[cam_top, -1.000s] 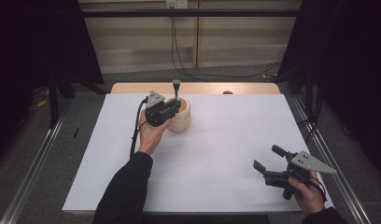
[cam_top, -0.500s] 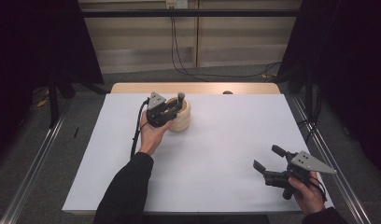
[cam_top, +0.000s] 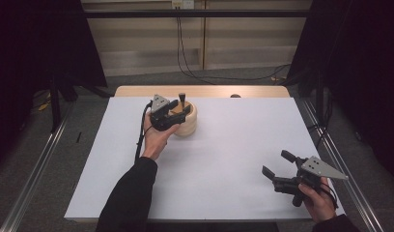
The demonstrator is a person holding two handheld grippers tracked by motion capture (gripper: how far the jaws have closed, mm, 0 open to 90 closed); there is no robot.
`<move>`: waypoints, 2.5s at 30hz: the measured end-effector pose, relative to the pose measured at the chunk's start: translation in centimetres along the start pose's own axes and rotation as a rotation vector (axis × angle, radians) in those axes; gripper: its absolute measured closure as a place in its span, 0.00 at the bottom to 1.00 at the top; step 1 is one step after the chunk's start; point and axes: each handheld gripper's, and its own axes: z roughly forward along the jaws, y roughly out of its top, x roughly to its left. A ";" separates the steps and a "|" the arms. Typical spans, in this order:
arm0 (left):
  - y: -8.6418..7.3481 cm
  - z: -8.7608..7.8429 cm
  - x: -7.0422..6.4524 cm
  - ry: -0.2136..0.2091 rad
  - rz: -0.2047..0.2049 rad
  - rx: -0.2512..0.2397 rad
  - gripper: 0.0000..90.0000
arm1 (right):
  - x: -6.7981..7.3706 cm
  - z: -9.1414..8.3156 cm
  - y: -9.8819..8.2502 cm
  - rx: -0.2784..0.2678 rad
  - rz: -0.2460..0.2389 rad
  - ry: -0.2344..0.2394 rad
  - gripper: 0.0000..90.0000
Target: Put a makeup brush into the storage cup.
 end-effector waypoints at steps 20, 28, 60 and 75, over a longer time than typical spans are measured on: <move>1.0 -1.1 0.0 -0.012 0.002 0.012 0.02 | -0.1 0.1 0.1 -0.005 -0.008 0.007 0.06; 1.8 -2.3 -0.1 -0.009 0.008 -0.001 0.02 | 0.0 0.0 0.2 0.001 -0.001 -0.009 0.02; 0.8 -8.6 -2.2 -0.053 0.036 -0.004 0.02 | -0.1 -0.4 0.1 -0.001 0.000 -0.046 0.00; -1.0 -11.9 -2.5 -0.031 0.025 -0.009 0.01 | -0.2 -0.3 0.1 -0.001 0.009 -0.047 0.00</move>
